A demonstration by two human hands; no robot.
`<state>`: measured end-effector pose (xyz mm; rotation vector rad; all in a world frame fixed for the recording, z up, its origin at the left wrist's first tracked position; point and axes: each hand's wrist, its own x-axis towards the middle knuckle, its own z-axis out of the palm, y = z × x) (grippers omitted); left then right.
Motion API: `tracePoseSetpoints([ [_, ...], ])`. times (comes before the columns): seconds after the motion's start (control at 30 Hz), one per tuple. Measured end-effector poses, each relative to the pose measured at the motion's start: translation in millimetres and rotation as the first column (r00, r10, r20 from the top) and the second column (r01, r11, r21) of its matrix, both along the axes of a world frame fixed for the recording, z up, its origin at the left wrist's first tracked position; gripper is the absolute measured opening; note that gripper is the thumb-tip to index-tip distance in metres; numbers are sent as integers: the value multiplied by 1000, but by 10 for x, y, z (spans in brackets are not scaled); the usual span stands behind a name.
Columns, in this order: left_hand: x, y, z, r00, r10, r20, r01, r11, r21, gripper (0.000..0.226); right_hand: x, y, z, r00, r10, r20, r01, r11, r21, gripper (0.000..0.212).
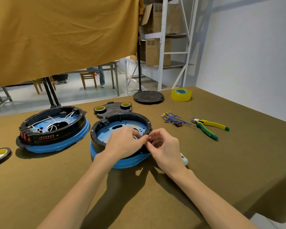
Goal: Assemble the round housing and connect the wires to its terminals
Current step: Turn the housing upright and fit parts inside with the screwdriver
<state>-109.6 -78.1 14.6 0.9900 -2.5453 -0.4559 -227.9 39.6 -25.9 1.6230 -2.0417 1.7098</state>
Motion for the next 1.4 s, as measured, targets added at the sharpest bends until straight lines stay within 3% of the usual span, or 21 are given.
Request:
tracePoseSetpoints([
  [0.17,-11,9,-32,999,31,-18,-31,1000,-4,42,-44,9,-15,995,-33,-92,37,998,49,20],
  [0.5,-4,26,-63,999,25,-40,-24,999,23,46,-64,40,-18,998,45,-33,-42,995,94,19],
  [0.77,30,7,-73,999,-10,-47,11,1000,11,38,-71,-11,-110,992,62,-114,-46,989,140,17],
  [1.17,13,28,-90,998,-8,-66,4,998,-64,41,-94,16,-57,988,51,-148,-37,995,91,20],
  [1.27,9,28,-97,997,-1,-76,-3,999,-55,40,-231,41,61,991,-99,-88,102,994,31,16],
  [1.33,-7,30,-97,997,7,-74,-10,999,-50,40,-376,67,130,962,-259,-84,268,955,124,19],
  [1.4,-19,24,-97,998,11,-66,-14,999,-50,41,-474,93,113,917,-283,-280,383,819,427,35],
])
